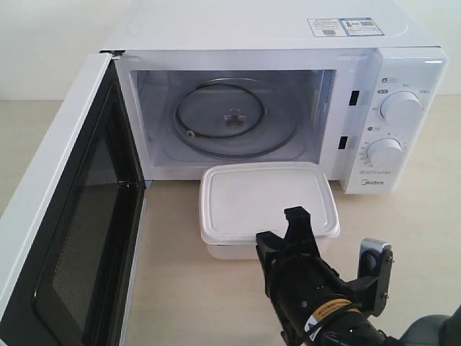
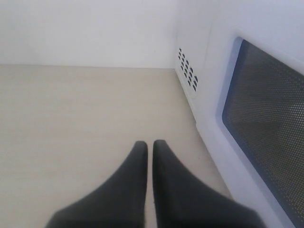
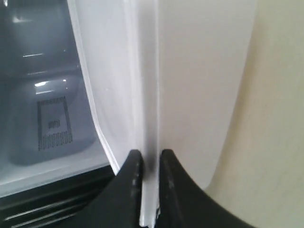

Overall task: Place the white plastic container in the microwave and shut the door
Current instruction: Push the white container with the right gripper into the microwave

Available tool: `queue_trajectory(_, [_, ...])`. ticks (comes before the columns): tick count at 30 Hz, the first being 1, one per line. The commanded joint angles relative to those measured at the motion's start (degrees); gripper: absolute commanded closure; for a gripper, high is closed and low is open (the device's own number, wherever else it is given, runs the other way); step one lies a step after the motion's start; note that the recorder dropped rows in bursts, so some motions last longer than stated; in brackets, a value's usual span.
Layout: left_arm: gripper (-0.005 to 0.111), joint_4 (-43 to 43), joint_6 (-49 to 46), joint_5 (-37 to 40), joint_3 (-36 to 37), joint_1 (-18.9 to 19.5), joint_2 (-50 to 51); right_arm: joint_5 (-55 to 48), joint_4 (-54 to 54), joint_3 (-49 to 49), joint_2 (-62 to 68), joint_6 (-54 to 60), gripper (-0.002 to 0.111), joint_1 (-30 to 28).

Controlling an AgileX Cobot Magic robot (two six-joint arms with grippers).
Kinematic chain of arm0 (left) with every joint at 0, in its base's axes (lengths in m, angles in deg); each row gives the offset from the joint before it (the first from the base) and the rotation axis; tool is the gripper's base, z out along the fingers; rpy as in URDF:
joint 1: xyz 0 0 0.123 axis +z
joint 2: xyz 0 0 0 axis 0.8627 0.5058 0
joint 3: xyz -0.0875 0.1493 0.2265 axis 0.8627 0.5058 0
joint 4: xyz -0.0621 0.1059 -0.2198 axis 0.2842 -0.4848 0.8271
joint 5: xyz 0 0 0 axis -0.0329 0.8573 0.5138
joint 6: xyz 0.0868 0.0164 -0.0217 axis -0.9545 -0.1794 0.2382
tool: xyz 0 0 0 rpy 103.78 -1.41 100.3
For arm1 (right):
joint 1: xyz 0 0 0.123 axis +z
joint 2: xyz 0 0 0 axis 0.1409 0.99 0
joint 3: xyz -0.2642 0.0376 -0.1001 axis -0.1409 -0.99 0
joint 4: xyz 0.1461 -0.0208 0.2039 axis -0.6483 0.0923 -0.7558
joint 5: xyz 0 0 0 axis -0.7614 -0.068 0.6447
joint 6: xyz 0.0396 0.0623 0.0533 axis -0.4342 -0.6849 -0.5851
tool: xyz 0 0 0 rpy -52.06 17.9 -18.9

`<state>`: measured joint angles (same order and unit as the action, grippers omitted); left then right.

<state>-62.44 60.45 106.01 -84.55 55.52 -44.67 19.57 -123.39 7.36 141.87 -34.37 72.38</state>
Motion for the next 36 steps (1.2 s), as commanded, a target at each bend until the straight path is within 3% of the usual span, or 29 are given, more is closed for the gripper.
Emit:
queue_trajectory(1, [0.102, -0.04, 0.50, -0.01, 0.19, -0.45, -0.17, 1.73, 0.53, -0.15, -0.35, 3.46, 0.108, 2.04])
queue_trajectory(21, [0.102, -0.04, 0.50, -0.01, 0.19, -0.45, -0.17, 1.73, 4.05, 0.52, -9.62, 15.04, 0.108, 2.87])
queue_trajectory(32, [0.102, -0.04, 0.50, -0.01, 0.19, -0.45, -0.17, 1.66, 0.91, 7.23, -9.85, 17.72, 0.109, 1.37])
queue_trajectory(36, [0.102, -0.04, 0.50, -0.01, 0.19, -0.45, -0.17, -2.60, 0.71, 9.11, -9.85, 18.12, 0.109, 0.19])
